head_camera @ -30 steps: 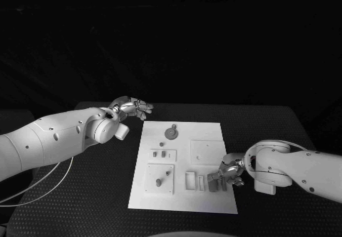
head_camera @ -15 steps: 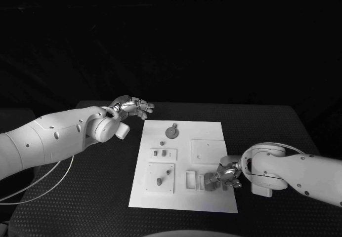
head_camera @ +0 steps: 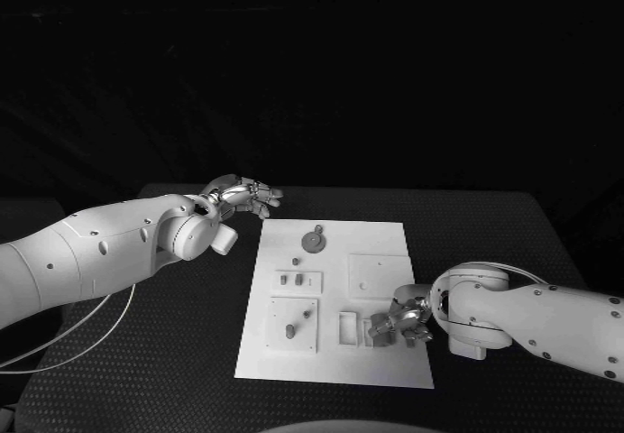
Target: Assemble the parts on the task board
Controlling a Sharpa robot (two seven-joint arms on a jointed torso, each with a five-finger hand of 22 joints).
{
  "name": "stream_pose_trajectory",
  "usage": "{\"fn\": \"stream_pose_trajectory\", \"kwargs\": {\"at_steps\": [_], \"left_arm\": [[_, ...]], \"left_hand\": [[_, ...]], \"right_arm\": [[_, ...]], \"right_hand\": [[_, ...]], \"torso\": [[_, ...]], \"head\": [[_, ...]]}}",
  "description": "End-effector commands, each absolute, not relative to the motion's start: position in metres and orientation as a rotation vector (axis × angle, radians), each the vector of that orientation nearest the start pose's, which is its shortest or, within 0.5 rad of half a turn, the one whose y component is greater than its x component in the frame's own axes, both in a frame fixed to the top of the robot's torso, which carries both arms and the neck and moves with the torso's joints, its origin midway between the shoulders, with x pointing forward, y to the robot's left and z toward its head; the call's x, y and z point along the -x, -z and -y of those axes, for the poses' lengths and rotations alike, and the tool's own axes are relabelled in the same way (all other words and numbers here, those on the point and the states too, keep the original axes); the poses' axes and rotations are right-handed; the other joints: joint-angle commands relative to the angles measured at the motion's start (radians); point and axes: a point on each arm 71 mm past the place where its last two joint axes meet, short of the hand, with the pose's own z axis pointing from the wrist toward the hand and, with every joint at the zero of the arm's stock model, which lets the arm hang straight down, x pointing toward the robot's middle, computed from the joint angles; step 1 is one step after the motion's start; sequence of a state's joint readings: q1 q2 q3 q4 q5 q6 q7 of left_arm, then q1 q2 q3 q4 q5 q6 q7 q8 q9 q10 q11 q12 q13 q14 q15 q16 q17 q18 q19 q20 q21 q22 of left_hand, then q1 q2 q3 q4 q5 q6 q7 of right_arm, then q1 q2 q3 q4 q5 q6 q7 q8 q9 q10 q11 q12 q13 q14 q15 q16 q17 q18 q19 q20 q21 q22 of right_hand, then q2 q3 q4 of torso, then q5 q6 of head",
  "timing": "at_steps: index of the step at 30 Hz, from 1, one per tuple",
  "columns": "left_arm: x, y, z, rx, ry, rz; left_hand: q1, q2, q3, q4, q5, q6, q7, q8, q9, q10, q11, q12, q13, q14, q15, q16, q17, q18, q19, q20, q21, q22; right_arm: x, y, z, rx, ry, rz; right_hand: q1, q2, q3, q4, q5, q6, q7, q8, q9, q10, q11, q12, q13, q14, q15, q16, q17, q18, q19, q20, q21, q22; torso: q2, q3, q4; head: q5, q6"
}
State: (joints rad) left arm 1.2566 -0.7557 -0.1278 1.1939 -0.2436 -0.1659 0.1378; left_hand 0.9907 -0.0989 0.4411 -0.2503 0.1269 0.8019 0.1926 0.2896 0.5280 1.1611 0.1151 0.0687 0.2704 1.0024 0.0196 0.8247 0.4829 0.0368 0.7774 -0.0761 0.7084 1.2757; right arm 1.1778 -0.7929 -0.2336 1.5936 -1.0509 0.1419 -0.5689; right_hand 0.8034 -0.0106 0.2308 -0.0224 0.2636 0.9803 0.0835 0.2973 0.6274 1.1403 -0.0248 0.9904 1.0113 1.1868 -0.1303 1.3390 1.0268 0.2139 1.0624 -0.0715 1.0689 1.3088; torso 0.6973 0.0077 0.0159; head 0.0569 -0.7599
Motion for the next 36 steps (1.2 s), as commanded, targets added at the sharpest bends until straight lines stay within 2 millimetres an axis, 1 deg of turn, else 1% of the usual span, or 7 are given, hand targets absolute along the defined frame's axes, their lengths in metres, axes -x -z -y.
{"fn": "stream_pose_trajectory", "kwargs": {"at_steps": [1, 11, 20, 23, 26, 30, 36], "left_arm": [[-0.5394, 0.2110, -0.2592, 0.978, 1.184, -1.726], [-0.5392, 0.2111, -0.2591, 0.978, 1.184, -1.727], [-0.5390, 0.2113, -0.2592, 0.980, 1.184, -1.732], [-0.5390, 0.2113, -0.2591, 0.980, 1.183, -1.732], [-0.5390, 0.2113, -0.2591, 0.980, 1.182, -1.731], [-0.5390, 0.2114, -0.2590, 0.980, 1.182, -1.732], [-0.5390, 0.2115, -0.2594, 0.981, 1.180, -1.733]], "left_hand": [[-0.008, 0.000, -0.002, 0.006, -0.006, -0.007, 0.000, 0.005, -0.001, 0.003, 0.007, 0.002, -0.002, 0.003, 0.003, -0.006, 0.001, 0.018, 0.010, 0.000, -0.006, 0.001], [-0.009, 0.000, -0.002, 0.007, -0.007, -0.007, 0.000, 0.006, -0.001, 0.003, 0.007, 0.002, -0.002, 0.003, 0.003, -0.006, 0.002, 0.018, 0.010, 0.000, -0.007, 0.001], [-0.010, 0.000, -0.002, 0.008, -0.008, -0.008, 0.000, 0.006, -0.002, 0.003, 0.007, 0.002, -0.002, 0.003, 0.003, -0.006, 0.002, 0.018, 0.010, 0.000, -0.007, 0.002], [-0.011, 0.000, -0.003, 0.009, -0.008, -0.008, 0.000, 0.006, -0.002, 0.003, 0.007, 0.002, -0.002, 0.003, 0.003, -0.006, 0.003, 0.018, 0.010, 0.000, -0.007, 0.002], [-0.011, 0.000, -0.003, 0.009, -0.008, -0.008, 0.000, 0.006, -0.002, 0.003, 0.007, 0.002, -0.002, 0.003, 0.003, -0.006, 0.003, 0.018, 0.010, 0.000, -0.008, 0.002], [-0.011, 0.000, -0.003, 0.009, -0.009, -0.008, 0.000, 0.006, -0.002, 0.003, 0.007, 0.002, -0.002, 0.003, 0.003, -0.007, 0.003, 0.018, 0.010, 0.000, -0.008, 0.002], [-0.012, 0.000, -0.003, 0.010, -0.009, -0.008, 0.000, 0.006, -0.002, 0.002, 0.007, 0.002, -0.002, 0.003, 0.003, -0.007, 0.003, 0.018, 0.010, 0.000, -0.008, 0.002]], "right_arm": [[-0.4121, 0.3023, 0.1839, -0.034, -0.321, -2.551], [-0.4128, 0.3028, 0.1826, -0.028, -0.320, -2.554], [-0.4126, 0.3026, 0.1830, -0.051, -0.335, -2.555], [-0.4118, 0.3027, 0.1829, -0.089, -0.356, -2.565], [-0.4118, 0.3026, 0.1825, -0.101, -0.363, -2.564], [-0.4110, 0.3027, 0.1838, -0.155, -0.384, -2.574], [-0.4095, 0.2995, 0.1874, -0.205, -0.410, -2.572]], "right_hand": [[0.011, 0.003, -0.002, -0.007, 0.006, 0.004, 0.006, -0.013, -0.007, 0.007, 0.002, 0.006, -0.002, 0.009, 0.002, -0.004, 0.002, 0.048, 0.004, -0.003, 0.006, 0.009], [0.020, 0.009, -0.008, -0.022, 0.043, 0.008, 0.006, -0.020, -0.008, 0.007, 0.002, 0.009, -0.008, 0.013, 0.003, -0.010, 0.008, 0.048, 0.004, 0.001, 0.007, 0.007], [0.045, 0.028, 0.035, -0.083, 0.175, 0.014, 0.009, -0.033, -0.011, 0.004, 0.005, 0.016, -0.021, 0.018, 0.006, -0.022, 0.020, 0.048, 0.006, 0.009, 0.010, 0.004], [0.096, -0.146, 0.489, 0.010, -0.129, 0.026, -0.004, -0.039, -0.009, 0.006, 0.007, 0.017, -0.035, 0.023, 0.018, -0.034, 0.027, 0.044, 0.016, 0.011, -0.002, -0.012], [0.024, -0.164, 0.625, -0.009, -0.081, 0.027, 0.014, -0.042, -0.005, 0.011, 0.010, 0.031, -0.041, 0.039, 0.013, -0.037, 0.035, 0.048, 0.037, 0.026, 0.025, -0.003], [-0.022, -0.163, 0.645, -0.056, -0.021, 0.027, 0.015, -0.043, 0.002, 0.009, 0.012, 0.036, -0.047, 0.043, 0.013, -0.043, 0.039, 0.048, 0.040, 0.028, 0.030, -0.005], [-0.047, -0.169, 0.646, -0.067, -0.020, 0.027, 0.015, -0.043, 0.005, 0.010, 0.011, 0.039, -0.052, 0.046, 0.013, -0.047, 0.042, 0.048, 0.042, 0.029, 0.032, -0.007]], "torso": [[0.000, -0.0008, 0.0008], [0.000, -0.0020, 0.0022], [-0.001, -0.0025, 0.0017], [-0.001, -0.0020, 0.0012], [-0.001, -0.0020, 0.0009], [0.000, -0.0016, 0.0010], [0.000, -0.0012, 0.0011]], "head": [[0.001, -0.003], [0.003, -0.005], [0.005, -0.008], [0.006, -0.008], [0.006, -0.008], [0.007, -0.008], [0.008, -0.008]]}}
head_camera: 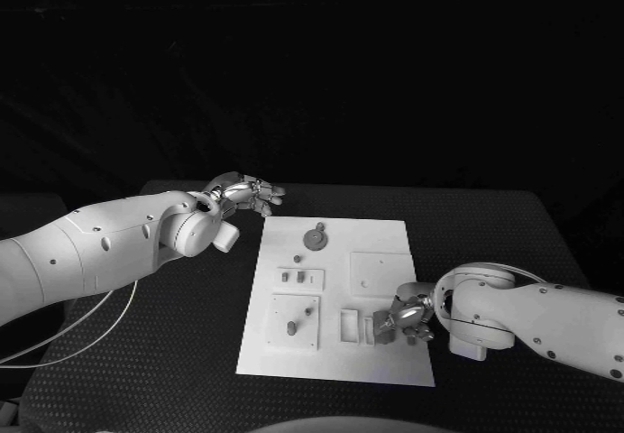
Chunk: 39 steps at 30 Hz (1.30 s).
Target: Assemble the parts on the task board
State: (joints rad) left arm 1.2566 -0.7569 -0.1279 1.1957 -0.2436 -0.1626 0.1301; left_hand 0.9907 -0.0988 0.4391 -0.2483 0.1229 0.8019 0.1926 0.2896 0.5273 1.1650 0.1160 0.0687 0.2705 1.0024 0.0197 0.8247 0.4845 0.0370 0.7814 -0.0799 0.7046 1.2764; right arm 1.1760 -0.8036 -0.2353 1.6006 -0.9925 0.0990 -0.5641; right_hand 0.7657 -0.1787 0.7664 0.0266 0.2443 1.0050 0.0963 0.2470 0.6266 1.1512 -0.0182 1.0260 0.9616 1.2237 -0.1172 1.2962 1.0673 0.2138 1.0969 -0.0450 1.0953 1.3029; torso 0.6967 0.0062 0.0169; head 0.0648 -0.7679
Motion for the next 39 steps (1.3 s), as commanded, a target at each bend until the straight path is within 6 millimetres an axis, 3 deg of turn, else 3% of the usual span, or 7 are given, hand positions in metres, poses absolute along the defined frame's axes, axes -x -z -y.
{"fn": "stream_pose_trajectory", "kwargs": {"at_steps": [1, 17, 22, 26, 29, 34, 39], "left_arm": [[-0.539, 0.212, -0.259, 0.981, 1.181, -1.733], [-0.538, 0.212, -0.258, 0.979, 1.182, -1.738], [-0.538, 0.211, -0.258, 0.978, 1.184, -1.739], [-0.537, 0.211, -0.257, 0.978, 1.186, -1.741], [-0.537, 0.211, -0.257, 0.978, 1.185, -1.742], [-0.537, 0.211, -0.256, 0.978, 1.187, -1.747], [-0.537, 0.211, -0.255, 0.977, 1.190, -1.750]], "left_hand": [[-0.012, -0.001, -0.001, 0.008, -0.005, -0.008, 0.000, 0.006, -0.001, -0.001, 0.006, 0.002, -0.002, 0.003, 0.003, -0.007, 0.002, 0.018, 0.006, 0.003, -0.004, 0.002], [-0.012, -0.001, 0.000, 0.009, -0.005, -0.009, 0.000, 0.006, -0.001, -0.002, 0.006, 0.002, -0.002, 0.003, 0.002, -0.008, 0.003, 0.018, 0.006, 0.003, -0.005, 0.002], [-0.012, -0.001, 0.000, 0.009, -0.005, -0.009, 0.000, 0.006, -0.001, -0.002, 0.006, 0.002, -0.002, 0.003, 0.002, -0.008, 0.003, 0.018, 0.006, 0.003, -0.005, 0.003], [-0.012, -0.002, 0.000, 0.009, -0.005, -0.009, 0.000, 0.006, -0.001, -0.002, 0.006, 0.002, -0.002, 0.003, 0.002, -0.008, 0.003, 0.019, 0.006, 0.003, -0.005, 0.003], [-0.012, -0.002, 0.000, 0.009, -0.005, -0.009, 0.001, 0.006, -0.001, -0.002, 0.006, 0.002, -0.002, 0.003, 0.003, -0.008, 0.003, 0.019, 0.006, 0.003, -0.005, 0.003], [-0.015, 0.003, 0.001, 0.014, -0.003, -0.010, 0.001, 0.007, -0.002, -0.003, 0.007, 0.002, -0.002, 0.004, 0.003, -0.009, 0.005, 0.018, 0.007, 0.003, -0.006, 0.003], [-0.015, 0.003, 0.001, 0.015, -0.003, -0.010, 0.001, 0.007, -0.002, -0.003, 0.007, 0.002, -0.002, 0.004, 0.003, -0.009, 0.005, 0.018, 0.007, 0.003, -0.006, 0.004]], "right_arm": [[-0.410, 0.298, 0.187, -0.211, -0.416, -2.569], [-0.411, 0.274, 0.178, -0.240, -0.510, -2.542], [-0.410, 0.275, 0.164, -0.211, -0.540, -2.576], [-0.413, 0.277, 0.158, -0.210, -0.536, -2.585], [-0.413, 0.282, 0.150, -0.204, -0.542, -2.594], [-0.412, 0.287, 0.142, -0.198, -0.545, -2.592], [-0.410, 0.291, 0.133, -0.184, -0.562, -2.602]], "right_hand": [[-0.013, -0.002, 0.111, -0.116, -0.003, 0.003, 0.002, 0.008, 0.007, -0.001, 0.005, 0.004, -0.003, 0.010, 0.000, -0.004, 0.001, 0.048, 0.008, 0.003, 0.005, -0.002], [-0.035, -0.016, 0.115, -0.110, -0.022, 0.004, 0.001, 0.007, 0.010, -0.001, 0.004, 0.006, -0.008, 0.013, -0.001, -0.009, 0.004, 0.048, 0.010, 0.003, 0.005, -0.007], [-0.049, -0.027, 0.112, -0.103, -0.020, 0.002, 0.002, 0.005, 0.011, -0.002, 0.004, 0.007, -0.010, 0.013, -0.001, -0.011, 0.005, 0.048, 0.010, 0.003, 0.004, -0.009], [-0.053, -0.028, 0.111, -0.101, -0.023, 0.001, 0.003, 0.004, 0.011, -0.004, 0.005, 0.007, -0.012, 0.012, 0.000, -0.012, 0.006, 0.048, 0.010, 0.004, 0.004, -0.010], [-0.056, -0.026, 0.109, -0.101, -0.024, 0.000, 0.003, 0.004, 0.012, -0.005, 0.005, 0.007, -0.012, 0.012, 0.000, -0.013, 0.006, 0.048, 0.009, 0.004, 0.004, -0.010], [-0.065, -0.032, 0.099, -0.102, -0.019, -0.001, 0.004, 0.003, 0.013, -0.008, 0.006, 0.008, -0.013, 0.011, 0.001, -0.014, 0.008, 0.048, 0.007, 0.004, 0.005, -0.010], [-0.070, -0.033, 0.092, -0.102, -0.020, -0.001, 0.004, 0.003, 0.014, -0.008, 0.006, 0.010, -0.014, 0.011, 0.001, -0.014, 0.009, 0.048, 0.007, 0.005, 0.006, -0.010]], "torso": [[0.000, 0.0003, 0.0002], [0.001, -0.0006, -0.0009], [0.000, -0.0003, -0.0030], [0.002, -0.0012, 0.0009], [0.002, -0.0019, 0.0002], [0.001, 0.0001, 0.0009], [0.001, -0.0010, 0.0013]], "head": [[0.000, 0.000], [0.000, 0.001], [0.001, -0.001], [-0.003, 0.001], [-0.004, 0.001], [-0.001, -0.003], [-0.001, -0.003]]}}
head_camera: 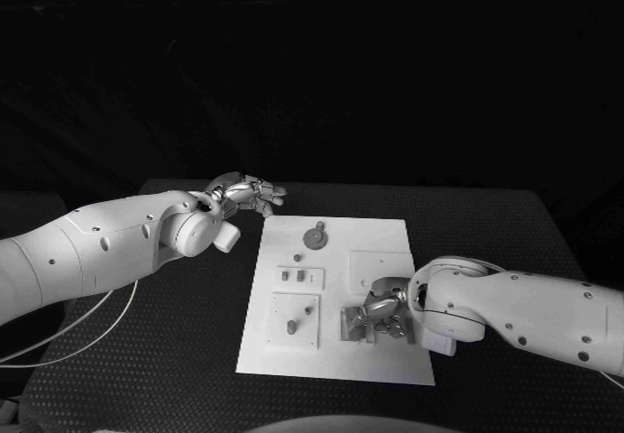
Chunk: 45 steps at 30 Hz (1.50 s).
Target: Assemble the parts on the task board
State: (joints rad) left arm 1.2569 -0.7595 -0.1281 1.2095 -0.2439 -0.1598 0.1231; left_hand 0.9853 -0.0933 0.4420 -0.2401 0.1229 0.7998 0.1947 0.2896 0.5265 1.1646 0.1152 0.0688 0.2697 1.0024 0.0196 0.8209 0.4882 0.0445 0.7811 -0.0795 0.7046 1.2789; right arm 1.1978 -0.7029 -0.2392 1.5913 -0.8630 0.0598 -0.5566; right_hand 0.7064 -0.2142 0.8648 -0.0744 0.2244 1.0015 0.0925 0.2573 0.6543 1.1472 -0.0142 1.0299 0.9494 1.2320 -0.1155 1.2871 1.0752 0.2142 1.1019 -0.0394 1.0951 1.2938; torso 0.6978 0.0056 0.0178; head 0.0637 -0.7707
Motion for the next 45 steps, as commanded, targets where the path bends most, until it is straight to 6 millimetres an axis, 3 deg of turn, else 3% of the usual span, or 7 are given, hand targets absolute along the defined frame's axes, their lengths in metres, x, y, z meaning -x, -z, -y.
{"fn": "stream_pose_trajectory", "kwargs": {"at_steps": [1, 21, 27, 28, 39, 41, 45], "left_arm": [[-0.537, 0.211, -0.255, 0.977, 1.190, -1.750], [-0.537, 0.212, -0.256, 0.979, 1.186, -1.751], [-0.537, 0.212, -0.256, 0.979, 1.187, -1.753], [-0.537, 0.212, -0.256, 0.979, 1.187, -1.753], [-0.537, 0.212, -0.257, 0.980, 1.184, -1.752], [-0.537, 0.212, -0.257, 0.980, 1.184, -1.752], [-0.537, 0.212, -0.256, 0.980, 1.185, -1.753]], "left_hand": [[-0.010, -0.002, -0.001, 0.006, -0.003, -0.008, -0.001, 0.007, -0.001, -0.002, 0.007, 0.002, -0.001, 0.004, 0.003, -0.005, 0.001, 0.011, 0.007, 0.003, -0.007, 0.001], [-0.011, -0.002, -0.001, 0.008, -0.003, -0.008, -0.001, 0.007, -0.001, -0.003, 0.008, 0.002, -0.001, 0.003, 0.003, -0.006, 0.002, 0.011, 0.007, 0.003, -0.007, 0.002], [-0.012, -0.002, -0.001, 0.009, -0.003, -0.008, -0.001, 0.007, -0.001, -0.003, 0.008, 0.002, -0.001, 0.003, 0.003, -0.007, 0.002, 0.011, 0.007, 0.003, -0.008, 0.002], [-0.012, -0.002, -0.001, 0.009, -0.003, -0.008, -0.001, 0.007, -0.001, -0.003, 0.008, 0.002, -0.001, 0.003, 0.003, -0.007, 0.002, 0.011, 0.007, 0.003, -0.008, 0.002], [-0.012, -0.002, -0.001, 0.010, -0.002, -0.009, -0.001, 0.007, -0.001, -0.004, 0.008, 0.002, -0.001, 0.003, 0.003, -0.007, 0.003, 0.011, 0.007, 0.003, -0.008, 0.002], [-0.012, -0.002, -0.001, 0.010, -0.002, -0.009, -0.001, 0.007, -0.001, -0.004, 0.008, 0.002, -0.002, 0.003, 0.003, -0.007, 0.003, 0.011, 0.007, 0.003, -0.008, 0.002], [-0.012, -0.002, -0.001, 0.011, -0.002, -0.009, -0.001, 0.007, -0.001, -0.004, 0.008, 0.002, -0.002, 0.003, 0.003, -0.007, 0.003, 0.011, 0.007, 0.003, -0.008, 0.002]], "right_arm": [[-0.409, 0.291, 0.133, -0.180, -0.563, -2.607], [-0.413, 0.302, 0.135, -0.199, -0.522, -2.639], [-0.414, 0.304, 0.134, -0.200, -0.528, -2.638], [-0.414, 0.304, 0.134, -0.199, -0.530, -2.639], [-0.412, 0.304, 0.134, -0.192, -0.540, -2.651], [-0.412, 0.304, 0.133, -0.192, -0.544, -2.649], [-0.413, 0.304, 0.133, -0.188, -0.547, -2.641]], "right_hand": [[-0.011, 0.003, -0.006, -0.001, 0.000, 0.002, 0.007, -0.008, -0.014, -0.004, 0.002, 0.006, -0.001, 0.003, -0.001, -0.005, 0.001, 0.048, 0.002, -0.001, 0.006, -0.001], [-0.021, 0.011, -0.016, 0.001, -0.009, 0.002, 0.007, -0.008, -0.012, -0.007, 0.002, 0.009, -0.003, 0.003, -0.001, -0.006, 0.004, 0.048, 0.000, -0.001, 0.008, -0.002], [-0.029, 0.006, -0.019, 0.006, -0.045, 0.001, 0.007, -0.010, -0.010, -0.010, 0.003, 0.011, -0.005, 0.001, 0.000, -0.008, 0.008, 0.048, -0.003, -0.001, 0.008, -0.003], [-0.032, -0.001, -0.018, 0.012, -0.075, 0.001, 0.007, -0.011, -0.009, -0.011, 0.002, 0.012, -0.007, 0.001, 0.000, -0.009, 0.009, 0.048, -0.004, -0.001, 0.008, -0.004], [-0.045, -0.027, -0.014, 0.045, -0.167, -0.001, 0.008, -0.014, -0.006, -0.015, 0.003, 0.016, -0.012, 0.000, 0.000, -0.013, 0.014, 0.048, -0.006, -0.002, 0.010, -0.008], [-0.067, -0.052, -0.029, 0.057, -0.178, -0.002, 0.009, -0.014, -0.006, -0.017, 0.004, 0.016, -0.013, -0.001, 0.001, -0.014, 0.014, 0.046, -0.007, 0.000, 0.010, -0.008], [-0.100, -0.068, -0.072, 0.078, -0.176, -0.008, 0.010, -0.015, -0.001, -0.020, 0.004, 0.017, -0.013, -0.004, 0.001, -0.014, 0.016, 0.048, -0.008, -0.001, 0.012, -0.008]], "torso": [[0.000, -0.0002, 0.0002], [0.000, 0.0017, -0.0003], [0.000, 0.0011, -0.0017], [0.000, 0.0013, -0.0019], [0.000, 0.0010, -0.0020], [0.000, 0.0012, -0.0021], [-0.001, 0.0014, -0.0022]], "head": [[0.000, 0.000], [0.009, -0.011], [0.012, -0.014], [0.013, -0.014], [0.013, -0.016], [0.013, -0.017], [0.013, -0.016]]}}
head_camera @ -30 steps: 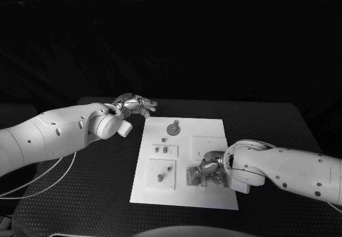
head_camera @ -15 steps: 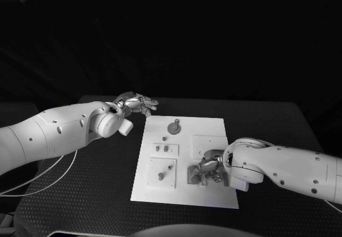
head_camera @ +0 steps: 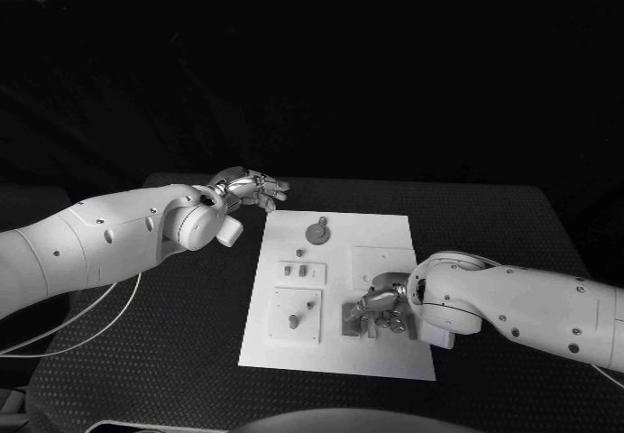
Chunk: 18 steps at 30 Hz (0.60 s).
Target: Assemble the parts on the task board
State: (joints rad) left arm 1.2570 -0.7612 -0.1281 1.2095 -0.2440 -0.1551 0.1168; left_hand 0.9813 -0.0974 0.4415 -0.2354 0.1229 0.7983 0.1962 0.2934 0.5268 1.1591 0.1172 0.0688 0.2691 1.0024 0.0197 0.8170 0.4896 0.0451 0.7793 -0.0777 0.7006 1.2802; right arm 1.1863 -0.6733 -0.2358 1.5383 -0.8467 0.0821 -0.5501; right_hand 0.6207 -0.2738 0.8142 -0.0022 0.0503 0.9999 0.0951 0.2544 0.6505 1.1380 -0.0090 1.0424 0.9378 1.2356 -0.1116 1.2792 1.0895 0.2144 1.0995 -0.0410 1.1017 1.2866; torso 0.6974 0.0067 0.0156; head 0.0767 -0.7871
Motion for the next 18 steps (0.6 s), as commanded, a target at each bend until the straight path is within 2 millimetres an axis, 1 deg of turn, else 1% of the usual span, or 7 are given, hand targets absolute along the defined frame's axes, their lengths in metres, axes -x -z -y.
{"fn": "stream_pose_trajectory", "kwargs": {"at_steps": [1, 3, 6, 10, 15, 17, 18], "left_arm": [[-0.5367, 0.2118, -0.2563, 0.980, 1.185, -1.755], [-0.5366, 0.2120, -0.2559, 0.977, 1.187, -1.760], [-0.5366, 0.2120, -0.2557, 0.976, 1.187, -1.761], [-0.5368, 0.2120, -0.2560, 0.977, 1.185, -1.758], [-0.5370, 0.2121, -0.2561, 0.977, 1.184, -1.758], [-0.5370, 0.2121, -0.2561, 0.977, 1.185, -1.759], [-0.5370, 0.2122, -0.2562, 0.977, 1.185, -1.759]], "left_hand": [[-0.009, 0.002, 0.000, 0.006, -0.002, -0.007, -0.003, 0.003, -0.002, 0.002, 0.006, 0.002, -0.001, 0.003, 0.003, -0.003, 0.002, 0.011, 0.009, 0.001, -0.004, 0.001], [-0.008, 0.002, 0.000, 0.006, -0.002, -0.007, -0.003, 0.003, -0.002, 0.002, 0.006, 0.002, -0.001, 0.003, 0.003, -0.004, 0.002, 0.011, 0.009, 0.001, -0.004, 0.001], [-0.003, 0.006, 0.004, 0.006, 0.005, -0.008, -0.003, 0.004, -0.002, 0.001, 0.006, 0.002, -0.001, 0.003, 0.003, -0.005, 0.003, 0.011, 0.009, 0.001, -0.005, 0.002], [-0.003, 0.006, 0.004, 0.006, 0.006, -0.008, -0.003, 0.004, -0.002, 0.001, 0.006, 0.002, -0.001, 0.003, 0.003, -0.005, 0.003, 0.011, 0.009, 0.001, -0.005, 0.003], [-0.004, 0.004, 0.003, 0.006, 0.005, -0.008, -0.002, 0.004, -0.002, 0.001, 0.006, 0.002, -0.001, 0.003, 0.003, -0.006, 0.004, 0.011, 0.009, 0.002, -0.006, 0.003], [-0.004, 0.004, 0.003, 0.007, 0.004, -0.008, -0.002, 0.004, -0.002, 0.001, 0.006, 0.002, -0.001, 0.003, 0.003, -0.006, 0.004, 0.011, 0.009, 0.002, -0.006, 0.003], [-0.004, 0.004, 0.003, 0.007, 0.004, -0.008, -0.002, 0.004, -0.002, 0.001, 0.006, 0.002, -0.001, 0.003, 0.003, -0.006, 0.004, 0.011, 0.009, 0.002, -0.006, 0.003]], "right_arm": [[-0.4126, 0.3040, 0.1330, -0.179, -0.545, -2.637], [-0.4130, 0.3038, 0.1332, -0.171, -0.544, -2.628], [-0.4128, 0.3038, 0.1329, -0.170, -0.546, -2.628], [-0.4125, 0.3034, 0.1327, -0.171, -0.555, -2.624], [-0.4116, 0.3016, 0.1340, -0.127, -0.595, -2.603], [-0.4099, 0.3005, 0.1340, -0.092, -0.600, -2.596], [-0.4092, 0.3003, 0.1337, -0.079, -0.602, -2.598]], "right_hand": [[-0.020, -0.009, -0.043, 0.006, -0.002, -0.009, 0.007, -0.013, 0.005, -0.013, -0.001, 0.005, -0.002, -0.010, -0.003, -0.006, 0.003, 0.047, -0.008, 0.000, 0.006, -0.001], [-0.017, -0.006, -0.064, 0.006, -0.002, -0.011, 0.006, -0.012, 0.009, -0.014, -0.002, 0.006, -0.002, -0.011, -0.004, -0.005, 0.005, 0.047, -0.011, -0.004, 0.007, -0.001], [-0.008, -0.010, -0.068, 0.004, -0.002, -0.012, 0.006, -0.011, 0.011, -0.015, -0.002, 0.007, -0.002, -0.012, -0.005, -0.006, 0.005, 0.047, -0.012, -0.006, 0.007, -0.002], [-0.013, -0.013, -0.082, 0.009, -0.002, -0.014, 0.006, -0.012, 0.013, -0.016, -0.002, 0.007, -0.003, -0.012, -0.005, -0.006, 0.006, 0.047, -0.014, -0.007, 0.007, -0.002], [-0.008, -0.013, -0.100, 0.006, -0.002, -0.015, 0.006, -0.011, 0.016, -0.017, -0.002, 0.008, -0.003, -0.013, -0.005, -0.006, 0.007, 0.047, -0.016, -0.010, 0.008, -0.003], [0.019, -0.010, -0.105, -0.011, -0.001, -0.013, 0.004, -0.010, 0.019, -0.016, -0.004, 0.010, -0.003, -0.013, -0.006, -0.006, 0.008, 0.047, -0.017, -0.013, 0.009, -0.003], [0.051, -0.009, -0.103, -0.034, -0.001, -0.009, 0.003, -0.007, 0.022, -0.016, -0.005, 0.011, -0.003, -0.012, -0.008, -0.005, 0.009, 0.047, -0.016, -0.015, 0.011, -0.002]], "torso": [[0.000, 0.0001, 0.0004], [0.000, 0.0003, 0.0005], [0.000, 0.0012, -0.0001], [0.000, 0.0013, -0.0006], [0.000, 0.0014, 0.0007], [-0.001, 0.0016, 0.0013], [-0.001, 0.0013, 0.0012]], "head": [[0.000, 0.000], [0.000, -0.001], [0.000, -0.002], [0.000, -0.001], [-0.001, 0.000], [-0.002, 0.001], [-0.002, 0.002]]}}
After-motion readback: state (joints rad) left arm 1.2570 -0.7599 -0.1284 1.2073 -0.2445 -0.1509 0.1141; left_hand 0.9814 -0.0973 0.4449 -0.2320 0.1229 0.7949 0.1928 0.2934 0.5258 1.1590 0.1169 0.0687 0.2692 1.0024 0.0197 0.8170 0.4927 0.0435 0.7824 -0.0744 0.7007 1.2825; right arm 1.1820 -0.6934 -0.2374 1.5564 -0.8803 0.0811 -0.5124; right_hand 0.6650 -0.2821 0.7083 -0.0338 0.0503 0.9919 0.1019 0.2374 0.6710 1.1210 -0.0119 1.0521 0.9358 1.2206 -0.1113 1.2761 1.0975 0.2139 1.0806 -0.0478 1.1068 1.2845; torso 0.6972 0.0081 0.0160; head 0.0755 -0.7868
